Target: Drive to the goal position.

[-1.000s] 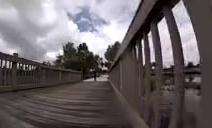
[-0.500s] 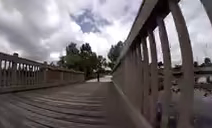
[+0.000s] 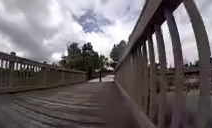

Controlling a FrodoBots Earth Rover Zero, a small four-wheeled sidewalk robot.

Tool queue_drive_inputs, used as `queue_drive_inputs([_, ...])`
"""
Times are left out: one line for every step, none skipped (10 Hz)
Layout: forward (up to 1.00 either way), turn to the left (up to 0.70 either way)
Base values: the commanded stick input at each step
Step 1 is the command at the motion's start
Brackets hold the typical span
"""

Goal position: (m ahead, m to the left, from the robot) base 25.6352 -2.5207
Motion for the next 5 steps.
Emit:
queue_drive_inputs([0.44,0.02])
queue_drive_inputs([0.45,0.02])
queue_drive_inputs([0.48,0.03])
queue_drive_inputs([0.5,0.03])
queue_drive_inputs([0.51,0.03])
